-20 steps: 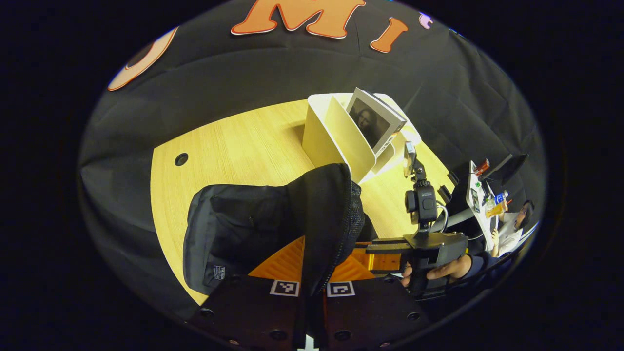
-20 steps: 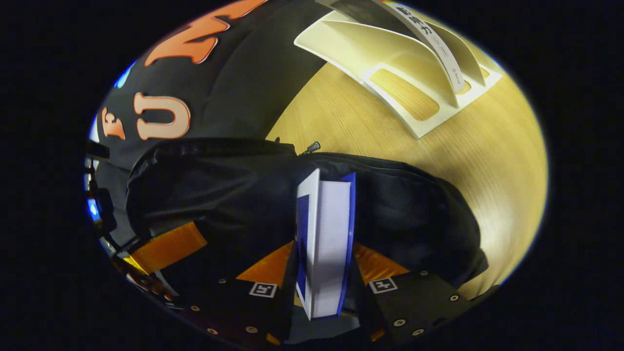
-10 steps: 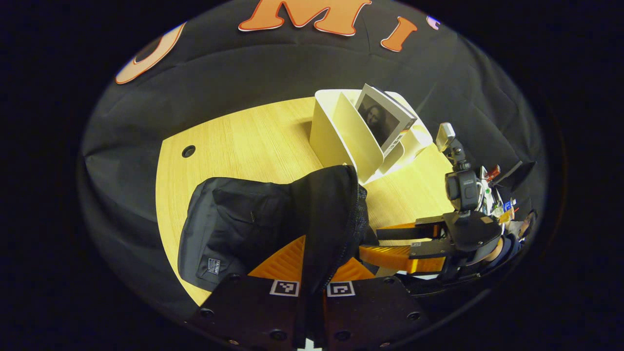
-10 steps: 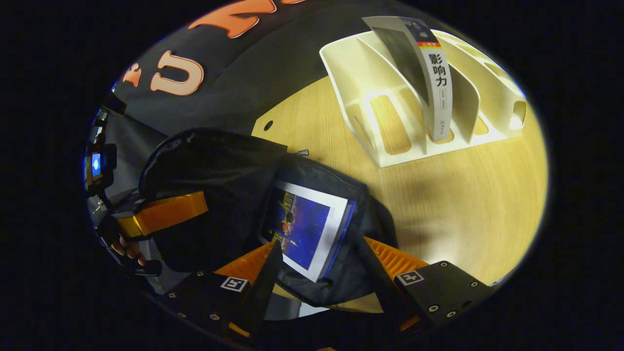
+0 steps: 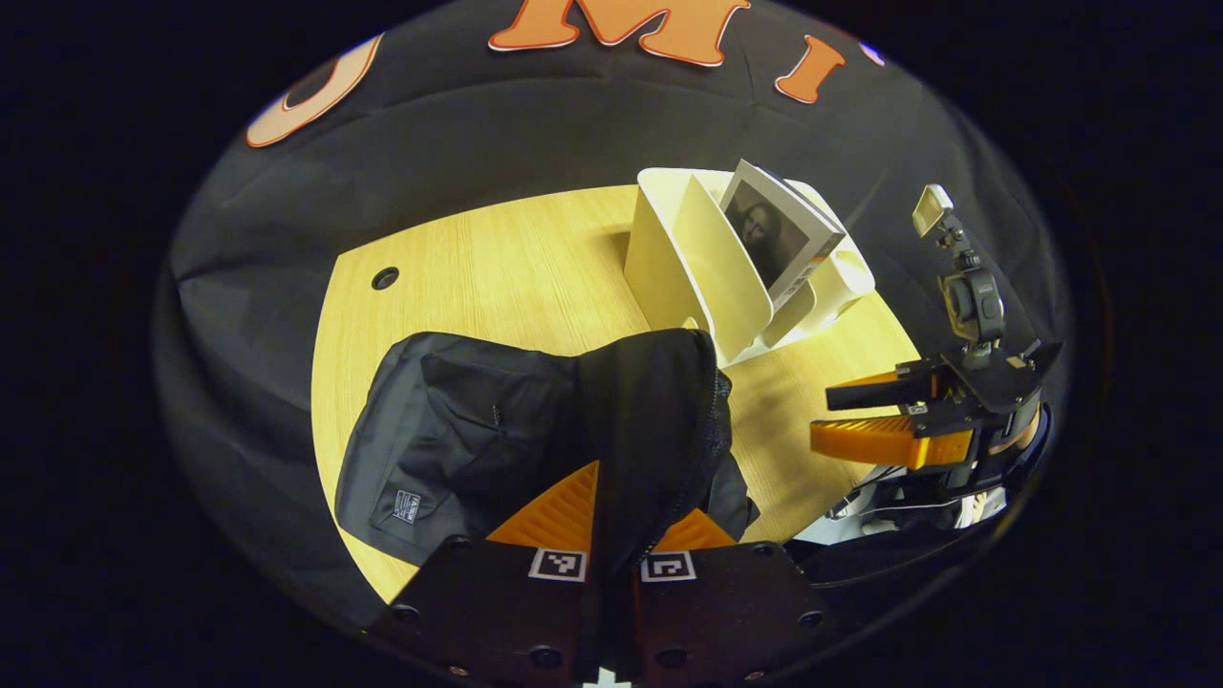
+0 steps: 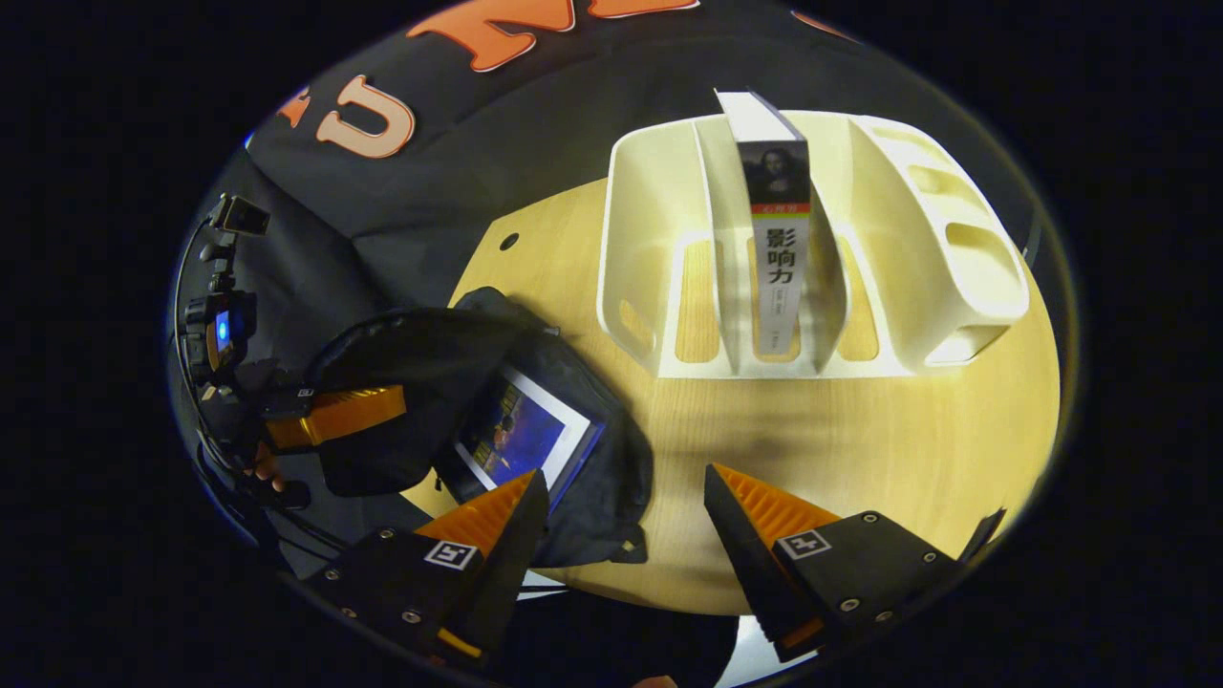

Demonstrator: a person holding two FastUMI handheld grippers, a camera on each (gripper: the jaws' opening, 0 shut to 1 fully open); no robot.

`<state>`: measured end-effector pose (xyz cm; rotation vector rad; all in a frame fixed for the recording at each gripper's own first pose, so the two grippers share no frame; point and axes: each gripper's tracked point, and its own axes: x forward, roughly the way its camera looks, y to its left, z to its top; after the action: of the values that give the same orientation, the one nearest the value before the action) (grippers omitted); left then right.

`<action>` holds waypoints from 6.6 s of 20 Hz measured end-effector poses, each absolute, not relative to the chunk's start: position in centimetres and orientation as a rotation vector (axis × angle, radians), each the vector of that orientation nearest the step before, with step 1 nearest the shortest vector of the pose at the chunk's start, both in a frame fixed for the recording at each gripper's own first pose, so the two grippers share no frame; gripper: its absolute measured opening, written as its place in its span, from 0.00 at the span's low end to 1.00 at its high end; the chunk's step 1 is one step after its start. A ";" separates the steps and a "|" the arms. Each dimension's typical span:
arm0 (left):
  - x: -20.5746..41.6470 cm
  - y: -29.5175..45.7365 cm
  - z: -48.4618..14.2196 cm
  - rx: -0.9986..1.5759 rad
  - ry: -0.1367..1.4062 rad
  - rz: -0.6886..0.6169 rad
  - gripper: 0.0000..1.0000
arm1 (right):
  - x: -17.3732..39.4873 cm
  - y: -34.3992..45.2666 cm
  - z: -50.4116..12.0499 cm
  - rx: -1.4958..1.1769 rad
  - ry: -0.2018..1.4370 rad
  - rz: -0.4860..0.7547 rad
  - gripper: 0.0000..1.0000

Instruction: Open the schoolbag, grab two books from the bookshelf and put them into the schoolbag.

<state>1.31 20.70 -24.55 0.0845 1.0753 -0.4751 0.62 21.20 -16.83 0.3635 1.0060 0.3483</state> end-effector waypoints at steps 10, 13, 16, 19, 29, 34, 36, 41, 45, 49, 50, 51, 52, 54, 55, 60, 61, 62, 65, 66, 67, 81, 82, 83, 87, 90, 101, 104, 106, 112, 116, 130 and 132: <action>1.6 20.0 -25.5 0.053 1.081 -0.421 0.05 | 5.6 14.0 -13.4 0.177 1.067 0.315 0.98; 1.6 20.3 -25.6 0.036 1.081 -0.413 0.05 | 7.9 12.4 -11.6 0.146 1.072 0.288 0.98; 1.5 20.6 -25.8 0.011 1.081 -0.406 0.05 | 10.0 11.8 -10.0 0.107 1.080 0.279 0.98; 1.6 20.3 -26.3 -0.017 1.085 -0.401 0.06 | 12.4 11.5 -9.2 0.111 1.106 0.246 0.98; 1.6 20.6 -26.8 -0.050 1.090 -0.391 0.05 | 19.3 11.3 -10.5 0.076 1.182 0.174 0.88; 1.5 20.8 -26.9 -0.070 1.090 -0.386 0.05 | 19.9 12.0 -12.4 0.045 1.231 0.142 0.63; 1.4 20.8 -26.9 -0.075 1.094 -0.390 0.05 | 20.2 11.6 -12.7 0.043 1.234 0.102 0.48; 1.6 20.8 -27.0 -0.062 1.097 -0.412 0.05 | 19.0 10.5 -11.8 0.088 1.237 0.024 0.38; 1.5 21.0 -26.9 -0.044 1.089 -0.454 0.05 | 17.3 10.5 -10.3 0.111 1.201 -0.020 0.37; 1.4 21.3 -26.5 -0.020 1.076 -0.496 0.05 | 14.8 10.9 -9.2 0.154 1.176 -0.046 0.36; 1.3 21.5 -26.6 -0.011 1.074 -0.506 0.05 | 13.9 11.0 -8.7 0.164 1.171 -0.050 0.35; 1.4 21.5 -26.6 -0.004 1.071 -0.520 0.07 | 13.3 11.2 -8.5 0.180 1.163 -0.058 0.35; 1.4 21.5 -26.6 0.004 1.070 -0.530 0.05 | 12.5 11.4 -8.5 0.194 1.159 -0.059 0.35; 1.4 21.4 -26.3 0.019 1.065 -0.556 0.05 | 10.8 11.8 -8.2 0.227 1.150 -0.066 0.35; 1.4 21.3 -26.5 0.025 1.064 -0.568 0.05 | 10.1 11.8 -8.0 0.241 1.142 -0.075 0.35; 1.3 21.1 -26.6 0.046 1.062 -0.621 0.05 | 6.1 11.8 -8.2 0.316 1.141 -0.119 0.35; 1.3 21.0 -26.6 0.045 1.064 -0.627 0.05 | 5.4 11.7 -8.1 0.323 1.139 -0.126 0.35; 1.3 21.0 -26.5 0.046 1.063 -0.636 0.05 | 4.7 11.6 -8.2 0.336 1.134 -0.137 0.35; 1.3 20.9 -26.5 0.052 1.067 -0.655 0.06 | 2.9 11.9 -8.2 0.387 1.116 -0.144 0.35; 1.2 20.9 -26.5 0.054 1.066 -0.662 0.06 | 2.4 12.0 -8.2 0.407 1.109 -0.147 0.35; 1.4 20.9 -26.5 0.061 1.067 -0.666 0.06 | 1.8 12.1 -8.0 0.421 1.104 -0.142 0.35; 1.9 21.3 -25.8 0.128 1.056 -0.685 0.06 | -4.6 15.5 -6.0 0.750 0.904 -0.010 0.35; 1.9 21.3 -25.8 0.133 1.054 -0.686 0.06 | -5.0 15.8 -5.9 0.766 0.893 0.001 0.35; 1.9 21.3 -25.7 0.138 1.053 -0.687 0.07 | -5.2 16.1 -5.8 0.782 0.878 0.015 0.35; 2.1 21.2 -25.5 0.163 1.049 -0.691 0.06 | -5.6 18.0 -6.5 0.852 0.849 0.069 0.35; 2.2 21.2 -25.4 0.170 1.045 -0.693 0.06 | -5.5 19.7 -7.5 0.905 0.826 0.119 0.35; 2.2 21.1 -24.7 0.144 1.021 -0.676 0.06 | -2.8 28.2 -12.4 0.970 0.828 0.282 0.35; 2.4 21.0 -24.2 0.138 1.014 -0.673 0.06 | -1.6 30.1 -13.0 0.998 0.817 0.318 0.35; 2.6 21.0 -23.9 0.133 1.007 -0.668 0.06 | -0.9 31.2 -13.7 1.032 0.807 0.334 0.34; 2.6 20.9 -22.6 0.119 0.996 -0.660 0.06 | 1.3 33.5 -15.1 1.086 0.776 0.343 0.35; 2.6 20.5 -22.2 0.123 0.988 -0.665 0.06 | 2.5 35.1 -15.8 1.136 0.750 0.348 0.34; 2.1 19.4 -21.3 0.110 0.969 -0.709 0.06 | 5.0 41.5 -19.7 1.146 0.821 0.371 0.38; 2.3 19.7 -21.8 0.108 0.972 -0.704 0.06 | 4.9 40.5 -20.9 1.025 0.864 0.308 0.52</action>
<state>2.29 19.72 -21.76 0.1079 0.9723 -0.7042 4.94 40.54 -20.85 1.0251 0.8639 0.3076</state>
